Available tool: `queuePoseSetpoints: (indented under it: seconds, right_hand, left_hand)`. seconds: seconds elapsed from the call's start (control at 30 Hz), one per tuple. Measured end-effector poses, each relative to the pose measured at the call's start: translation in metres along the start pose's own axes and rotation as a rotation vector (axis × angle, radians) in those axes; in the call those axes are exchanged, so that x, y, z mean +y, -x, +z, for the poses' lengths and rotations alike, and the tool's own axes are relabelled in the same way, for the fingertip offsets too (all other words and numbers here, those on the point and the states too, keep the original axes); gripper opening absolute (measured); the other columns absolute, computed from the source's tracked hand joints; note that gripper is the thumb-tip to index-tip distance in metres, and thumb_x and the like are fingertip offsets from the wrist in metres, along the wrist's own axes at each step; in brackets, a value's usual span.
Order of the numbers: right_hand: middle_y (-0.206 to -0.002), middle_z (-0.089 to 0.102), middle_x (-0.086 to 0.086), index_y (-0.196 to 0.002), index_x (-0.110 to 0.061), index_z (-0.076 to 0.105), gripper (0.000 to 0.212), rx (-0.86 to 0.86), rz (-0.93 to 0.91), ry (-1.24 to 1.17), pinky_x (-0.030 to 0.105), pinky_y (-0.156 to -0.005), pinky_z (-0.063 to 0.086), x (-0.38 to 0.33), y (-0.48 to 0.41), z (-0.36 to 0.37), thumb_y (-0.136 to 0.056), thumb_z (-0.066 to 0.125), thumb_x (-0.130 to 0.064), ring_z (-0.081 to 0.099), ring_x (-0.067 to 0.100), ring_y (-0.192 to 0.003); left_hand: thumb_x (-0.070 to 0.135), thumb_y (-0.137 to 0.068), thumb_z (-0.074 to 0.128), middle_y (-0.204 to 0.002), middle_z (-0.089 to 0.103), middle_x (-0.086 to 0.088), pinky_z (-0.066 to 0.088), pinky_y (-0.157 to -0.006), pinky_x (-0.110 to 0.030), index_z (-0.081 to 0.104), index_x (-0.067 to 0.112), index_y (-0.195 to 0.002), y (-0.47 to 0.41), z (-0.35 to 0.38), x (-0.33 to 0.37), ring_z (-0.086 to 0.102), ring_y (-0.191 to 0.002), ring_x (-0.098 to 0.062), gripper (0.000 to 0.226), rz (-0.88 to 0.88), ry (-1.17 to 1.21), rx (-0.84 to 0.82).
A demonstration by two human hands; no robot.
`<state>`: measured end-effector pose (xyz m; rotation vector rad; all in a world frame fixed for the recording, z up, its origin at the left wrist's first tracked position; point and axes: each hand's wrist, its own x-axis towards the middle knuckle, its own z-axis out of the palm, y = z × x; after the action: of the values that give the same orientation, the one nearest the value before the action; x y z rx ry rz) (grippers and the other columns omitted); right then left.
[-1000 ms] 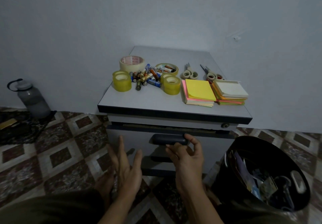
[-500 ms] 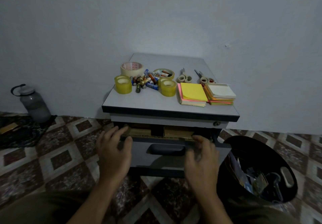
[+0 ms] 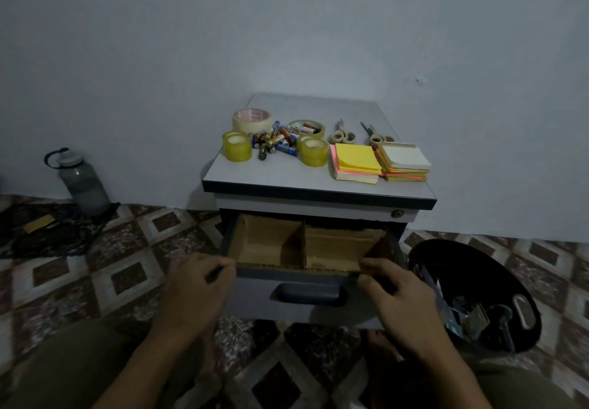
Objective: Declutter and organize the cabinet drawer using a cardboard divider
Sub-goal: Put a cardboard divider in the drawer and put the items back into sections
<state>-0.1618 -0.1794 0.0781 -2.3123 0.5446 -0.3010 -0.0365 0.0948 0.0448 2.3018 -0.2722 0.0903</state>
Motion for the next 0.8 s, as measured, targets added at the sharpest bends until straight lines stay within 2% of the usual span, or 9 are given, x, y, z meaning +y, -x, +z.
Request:
queuePoseSetpoints:
  seconds: [0.13, 0.23, 0.3, 0.4, 0.47, 0.57, 0.63, 0.73, 0.8]
  right_hand:
    - [-0.094, 0.067, -0.033, -0.092, -0.050, 0.068, 0.008, -0.180, 0.018, 0.031, 0.038, -0.100, 0.045, 0.004, 0.024, -0.021, -0.090, 0.062, -0.046, 0.060, -0.005, -0.097]
    - [-0.091, 0.069, -0.025, -0.088, -0.041, 0.072, 0.011, -0.234, 0.012, -0.032, 0.021, -0.077, 0.048, -0.002, 0.027, -0.037, -0.093, 0.064, -0.035, 0.062, -0.005, -0.087]
    - [-0.100, 0.065, -0.019, -0.100, -0.041, 0.069, 0.013, -0.176, -0.007, -0.049, 0.019, -0.069, 0.044, -0.002, 0.015, -0.047, -0.095, 0.060, -0.032, 0.060, 0.000, -0.090]
    - [-0.115, 0.062, -0.007, -0.118, -0.035, 0.063, 0.023, -0.036, -0.034, -0.020, 0.025, -0.074, 0.048, 0.010, -0.025, -0.048, -0.095, 0.060, -0.030, 0.058, 0.005, -0.098]
    - [-0.121, 0.061, -0.002, -0.127, -0.032, 0.061, 0.031, -0.034, -0.017, 0.004, 0.031, -0.078, 0.051, 0.021, -0.055, -0.040, -0.096, 0.059, -0.028, 0.059, 0.011, -0.098]
    - [-0.123, 0.053, -0.002, -0.135, -0.025, 0.055, 0.037, -0.098, 0.025, 0.008, 0.021, -0.069, 0.044, 0.030, -0.088, -0.026, -0.099, 0.056, -0.022, 0.053, 0.007, -0.092]
    - [-0.127, 0.053, -0.001, -0.136, -0.025, 0.055, 0.037, -0.132, 0.062, -0.023, 0.018, -0.068, 0.043, 0.040, -0.098, -0.016, -0.099, 0.054, -0.020, 0.052, 0.005, -0.091]
    - [-0.134, 0.055, 0.001, -0.131, -0.031, 0.055, 0.035, -0.146, 0.105, -0.054, 0.029, -0.083, 0.053, 0.054, -0.105, -0.003, -0.099, 0.051, -0.017, 0.058, 0.010, -0.102]
    - [-0.137, 0.054, 0.002, -0.133, -0.032, 0.052, 0.039, -0.158, 0.105, -0.061, 0.026, -0.082, 0.051, 0.057, -0.105, 0.001, -0.100, 0.047, -0.013, 0.057, 0.011, -0.108]
  left_hand:
    - [0.037, -0.092, 0.061, -0.081, 0.066, 0.016, 0.050, -0.071, -0.030, 0.072, 0.036, -0.071, 0.027, -0.028, 0.012, 0.061, -0.079, -0.004, 0.024, -0.074, -0.084, -0.144]
    - [0.035, -0.093, 0.062, -0.085, 0.068, 0.015, 0.045, -0.066, -0.021, 0.072, 0.036, -0.077, 0.028, -0.039, 0.022, 0.060, -0.078, 0.000, 0.019, -0.062, -0.048, -0.201]
    - [0.032, -0.094, 0.063, -0.095, 0.063, 0.018, 0.041, -0.070, -0.016, 0.068, 0.038, -0.087, 0.016, -0.039, 0.027, 0.057, -0.086, 0.004, 0.011, -0.006, 0.026, -0.171]
    - [0.033, -0.094, 0.064, -0.112, 0.061, 0.012, 0.042, -0.078, -0.023, 0.066, 0.039, -0.111, -0.023, -0.025, 0.023, 0.057, -0.098, -0.004, 0.018, 0.031, 0.061, -0.151]
    - [0.032, -0.095, 0.063, -0.124, 0.056, 0.007, 0.042, -0.086, -0.028, 0.062, 0.032, -0.125, -0.052, -0.008, 0.017, 0.054, -0.109, -0.011, 0.031, 0.024, 0.027, -0.210]
    - [0.033, -0.097, 0.059, -0.144, 0.046, -0.001, 0.038, -0.106, -0.033, 0.058, 0.028, -0.135, -0.088, 0.013, 0.011, 0.044, -0.131, -0.020, 0.038, -0.002, -0.022, -0.298]
    - [0.031, -0.099, 0.055, -0.145, 0.045, -0.002, 0.038, -0.100, -0.029, 0.056, 0.026, -0.137, -0.100, 0.020, 0.011, 0.045, -0.132, -0.021, 0.038, -0.025, 0.000, -0.313]
    - [0.018, -0.101, 0.049, -0.142, 0.052, -0.005, 0.041, -0.078, -0.017, 0.054, 0.019, -0.140, -0.112, 0.029, 0.008, 0.052, -0.113, -0.014, 0.040, -0.015, -0.001, -0.307]
    - [0.007, -0.099, 0.047, -0.138, 0.054, -0.008, 0.041, -0.081, -0.017, 0.056, 0.014, -0.138, -0.112, 0.031, 0.005, 0.052, -0.111, -0.014, 0.041, 0.004, -0.049, -0.286]
